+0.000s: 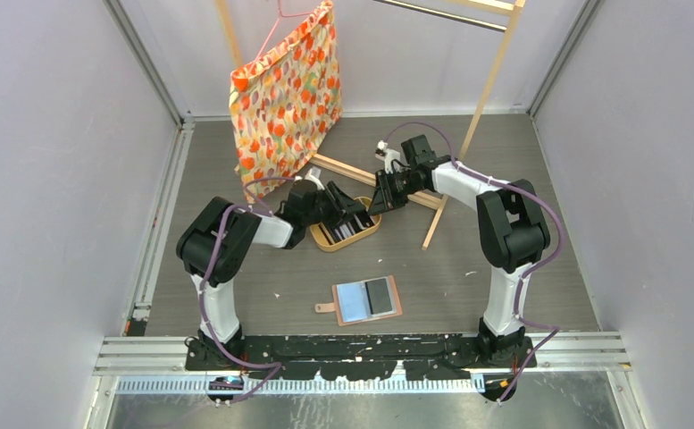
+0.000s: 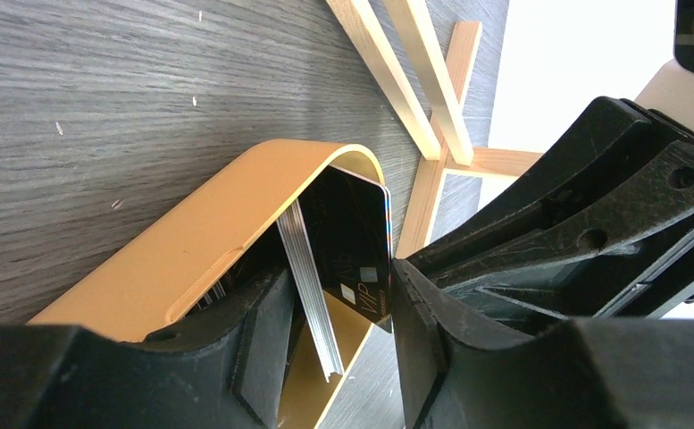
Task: Put the credit cards into the card holder
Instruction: Pick up the credit card from the storage box.
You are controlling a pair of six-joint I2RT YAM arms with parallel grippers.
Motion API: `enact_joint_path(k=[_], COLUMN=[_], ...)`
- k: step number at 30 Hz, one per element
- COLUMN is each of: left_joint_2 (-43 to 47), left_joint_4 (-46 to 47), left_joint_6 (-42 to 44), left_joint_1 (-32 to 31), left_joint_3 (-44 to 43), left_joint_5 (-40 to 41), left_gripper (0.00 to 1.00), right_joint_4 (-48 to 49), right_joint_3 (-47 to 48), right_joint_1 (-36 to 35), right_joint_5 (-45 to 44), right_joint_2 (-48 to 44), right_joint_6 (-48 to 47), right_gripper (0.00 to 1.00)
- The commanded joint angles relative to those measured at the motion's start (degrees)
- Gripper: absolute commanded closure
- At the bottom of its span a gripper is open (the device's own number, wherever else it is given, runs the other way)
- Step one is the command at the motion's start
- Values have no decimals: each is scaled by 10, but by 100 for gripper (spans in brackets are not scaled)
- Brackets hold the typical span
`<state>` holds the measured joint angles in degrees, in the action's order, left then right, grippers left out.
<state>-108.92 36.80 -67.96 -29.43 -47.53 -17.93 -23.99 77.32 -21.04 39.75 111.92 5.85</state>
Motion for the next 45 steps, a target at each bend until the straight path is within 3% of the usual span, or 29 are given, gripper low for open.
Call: enact_joint_path(k=[1,12,31,45], left_joint_2=[-17,-24,-24,-22], left_joint_4=[5,-6,-1,13], left_joint_6=[6,7,6,2], left_joint_1=[6,8,10,11], left_joint_3=[-5,-6,-1,6], left_joint_5=[2,5,1,-3], left_gripper=[56,63,63,65], right_joint_4=[-14,-16,-10,-33], right_joint_3=[16,17,18,25], right_joint_1=[-2,-2,13,14], right_joint_5=[-8,-8,22,-22], right_joint_2=[-3,-4,4,-8], right_joint_6=[-13,-14,11,-22], right_gripper=[81,81,80,83])
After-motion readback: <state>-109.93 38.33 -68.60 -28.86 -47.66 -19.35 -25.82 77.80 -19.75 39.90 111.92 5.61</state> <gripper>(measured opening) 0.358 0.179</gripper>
